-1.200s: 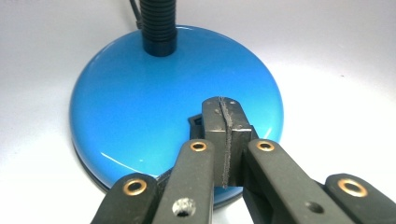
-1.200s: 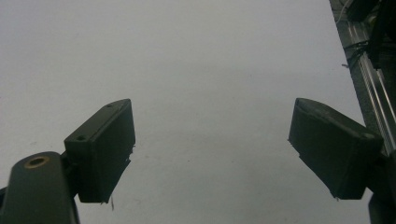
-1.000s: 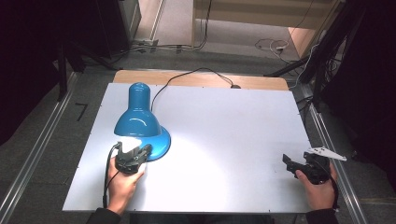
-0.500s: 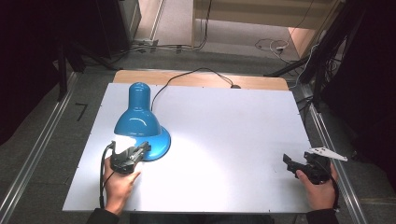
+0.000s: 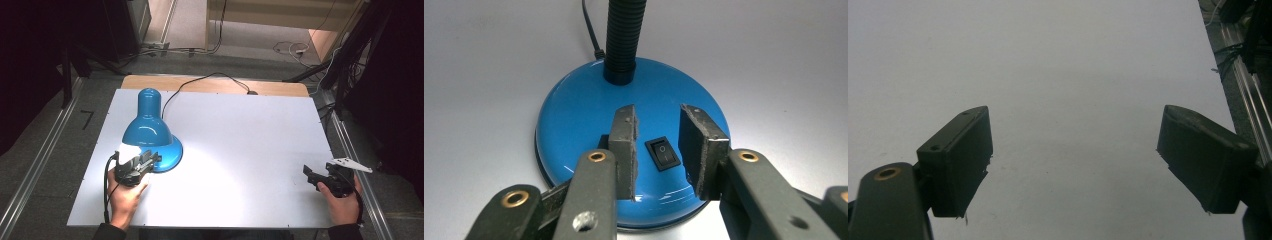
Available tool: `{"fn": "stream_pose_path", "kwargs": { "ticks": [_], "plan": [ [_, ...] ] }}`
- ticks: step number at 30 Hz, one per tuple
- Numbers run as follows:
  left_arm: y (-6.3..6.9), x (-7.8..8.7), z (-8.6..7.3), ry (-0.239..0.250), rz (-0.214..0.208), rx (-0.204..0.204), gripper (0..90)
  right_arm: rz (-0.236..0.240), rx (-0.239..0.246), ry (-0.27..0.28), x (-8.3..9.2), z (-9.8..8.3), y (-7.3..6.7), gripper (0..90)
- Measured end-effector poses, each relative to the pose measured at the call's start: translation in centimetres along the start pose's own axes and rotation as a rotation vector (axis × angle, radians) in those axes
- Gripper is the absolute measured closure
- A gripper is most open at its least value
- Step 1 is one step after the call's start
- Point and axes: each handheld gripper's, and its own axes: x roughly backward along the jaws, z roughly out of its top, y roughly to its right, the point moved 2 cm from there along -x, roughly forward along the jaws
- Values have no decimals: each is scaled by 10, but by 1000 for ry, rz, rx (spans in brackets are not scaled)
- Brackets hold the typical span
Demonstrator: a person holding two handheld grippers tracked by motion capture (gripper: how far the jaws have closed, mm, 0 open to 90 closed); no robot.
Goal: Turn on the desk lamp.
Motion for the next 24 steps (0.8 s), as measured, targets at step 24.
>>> {"fn": "stream_pose_path", "kwargs": {
  "ticks": [24],
  "plan": [
    [-8, 0, -3, 1, 32, 27, 379, -1, 5, 3, 1, 0, 1, 134]
  ]
}}
